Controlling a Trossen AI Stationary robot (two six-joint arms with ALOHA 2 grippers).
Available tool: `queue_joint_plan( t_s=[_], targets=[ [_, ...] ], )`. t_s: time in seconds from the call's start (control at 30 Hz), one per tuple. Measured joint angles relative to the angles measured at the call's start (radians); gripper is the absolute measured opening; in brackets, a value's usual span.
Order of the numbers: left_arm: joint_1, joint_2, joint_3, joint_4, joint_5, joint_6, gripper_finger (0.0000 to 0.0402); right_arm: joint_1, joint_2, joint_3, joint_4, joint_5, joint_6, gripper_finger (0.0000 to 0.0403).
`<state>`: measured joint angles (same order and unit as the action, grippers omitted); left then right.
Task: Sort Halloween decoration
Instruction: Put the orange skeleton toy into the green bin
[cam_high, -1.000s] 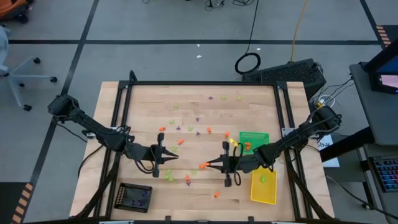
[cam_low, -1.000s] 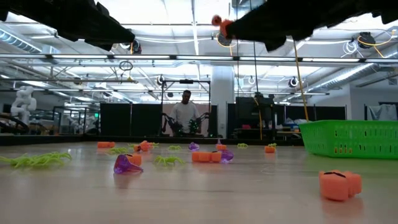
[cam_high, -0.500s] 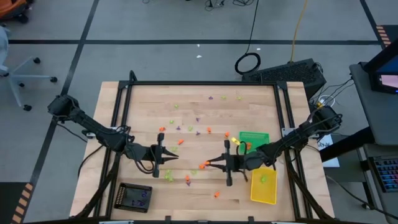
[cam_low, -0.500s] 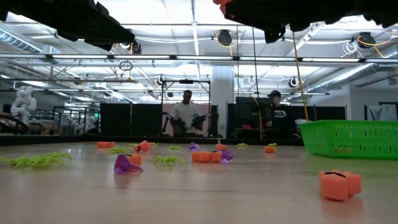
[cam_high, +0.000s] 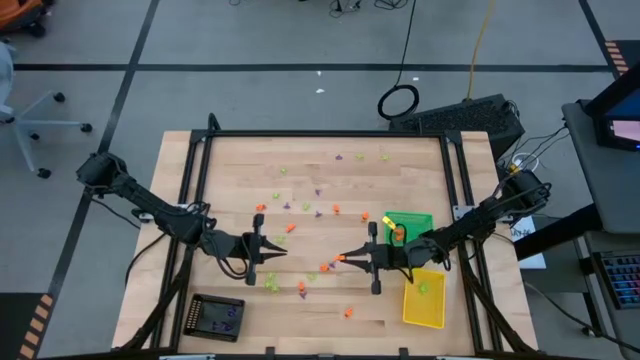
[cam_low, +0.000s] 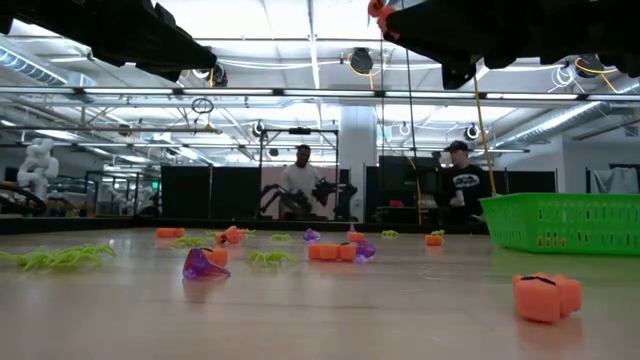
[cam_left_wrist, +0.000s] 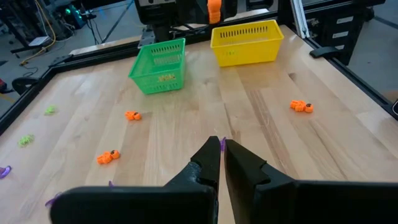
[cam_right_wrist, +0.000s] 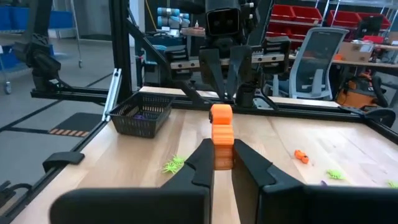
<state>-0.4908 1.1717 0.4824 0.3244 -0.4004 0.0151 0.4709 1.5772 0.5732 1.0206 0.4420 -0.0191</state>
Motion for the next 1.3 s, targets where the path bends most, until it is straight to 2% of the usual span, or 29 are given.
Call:
queue_joint_plan(
  t_s=[1.3],
  targets=[
    [0.0, 0.0, 0.0, -0.001, 0.0, 0.0, 0.0022, 0.002, 0.0, 0.001, -0.002, 0.002, 0.016, 0.0018]
  ],
)
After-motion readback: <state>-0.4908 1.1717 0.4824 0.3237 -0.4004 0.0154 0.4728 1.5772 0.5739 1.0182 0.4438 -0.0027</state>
